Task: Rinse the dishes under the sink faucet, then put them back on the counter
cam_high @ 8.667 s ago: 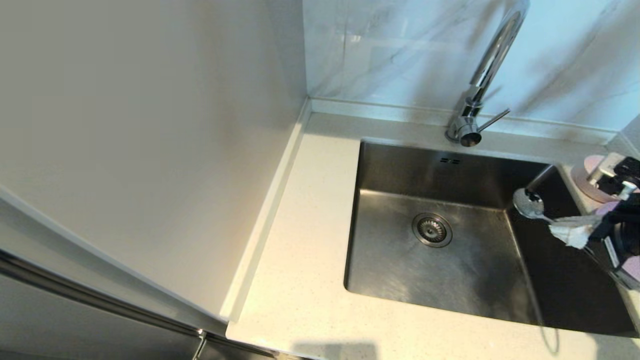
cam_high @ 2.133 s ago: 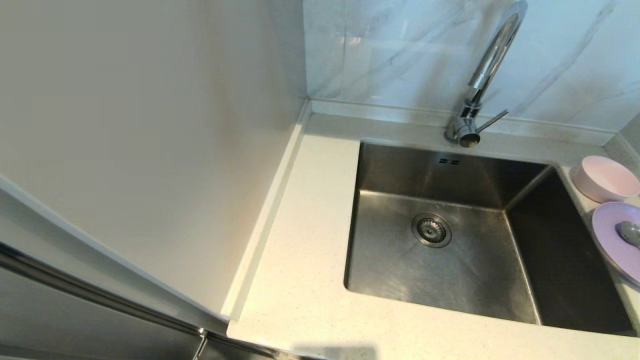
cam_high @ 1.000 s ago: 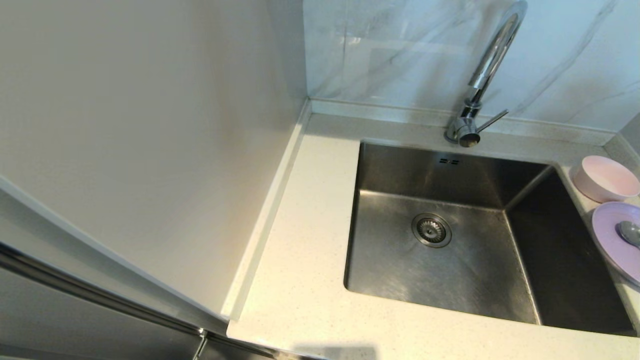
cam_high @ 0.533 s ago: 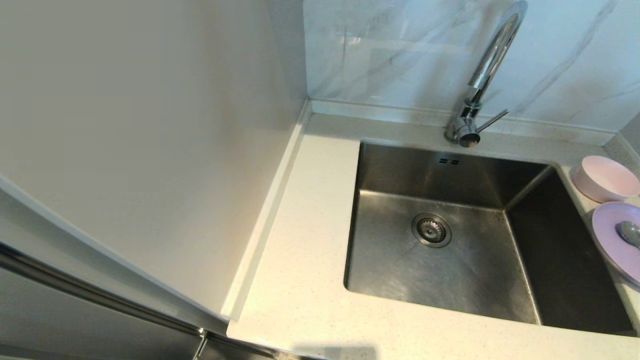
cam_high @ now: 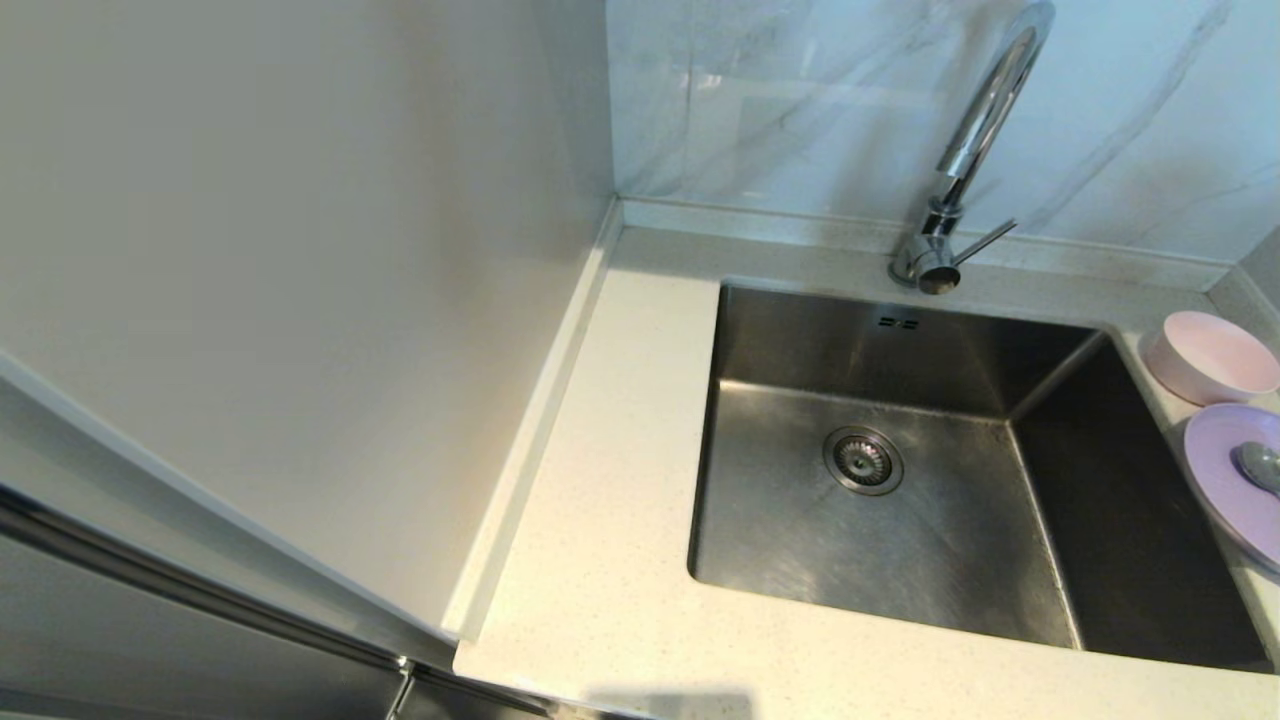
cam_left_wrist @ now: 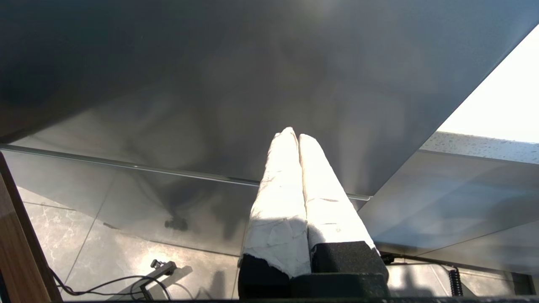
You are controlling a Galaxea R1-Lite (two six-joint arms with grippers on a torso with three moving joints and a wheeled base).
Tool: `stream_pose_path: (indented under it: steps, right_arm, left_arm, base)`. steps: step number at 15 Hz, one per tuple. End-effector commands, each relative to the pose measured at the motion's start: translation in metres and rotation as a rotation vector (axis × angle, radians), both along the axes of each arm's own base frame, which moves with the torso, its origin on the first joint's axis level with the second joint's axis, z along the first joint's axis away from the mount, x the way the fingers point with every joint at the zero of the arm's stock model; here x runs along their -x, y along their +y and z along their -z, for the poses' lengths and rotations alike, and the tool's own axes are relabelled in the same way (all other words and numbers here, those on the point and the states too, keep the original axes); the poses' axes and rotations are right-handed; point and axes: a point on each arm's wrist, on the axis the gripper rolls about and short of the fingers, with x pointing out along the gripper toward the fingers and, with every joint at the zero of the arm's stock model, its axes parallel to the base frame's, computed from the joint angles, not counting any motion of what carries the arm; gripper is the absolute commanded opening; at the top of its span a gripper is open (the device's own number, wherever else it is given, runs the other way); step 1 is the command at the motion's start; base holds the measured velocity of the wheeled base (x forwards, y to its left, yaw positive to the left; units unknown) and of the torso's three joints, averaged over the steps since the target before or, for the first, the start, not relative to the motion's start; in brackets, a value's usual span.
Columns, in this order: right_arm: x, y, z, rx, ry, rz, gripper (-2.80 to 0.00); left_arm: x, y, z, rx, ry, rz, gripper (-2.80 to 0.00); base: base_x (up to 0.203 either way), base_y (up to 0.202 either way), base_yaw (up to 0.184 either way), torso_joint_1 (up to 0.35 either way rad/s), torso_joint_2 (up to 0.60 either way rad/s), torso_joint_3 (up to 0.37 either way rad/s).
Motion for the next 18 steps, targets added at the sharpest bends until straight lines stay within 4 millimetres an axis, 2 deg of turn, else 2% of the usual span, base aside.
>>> stream_pose_path:
  steps: [1, 18]
  right_arm:
    - [-0.0008, 0.0, 0.0025, 0.0, 0.011, 0.0, -2.8]
    - [-0.0008, 0.0, 0.0025, 0.001, 0.011, -0.002, -2.8]
  left_arm:
    - [0.0, 0.0, 0.0, 0.0, 0.0, 0.0, -2.8]
    - [0.0, 0.0, 0.0, 0.0, 0.0, 0.0, -2.8]
  base:
    - [0.0, 0.0, 0.0, 0.0, 0.0, 0.0]
    - [0.0, 0.0, 0.0, 0.0, 0.0, 0.0]
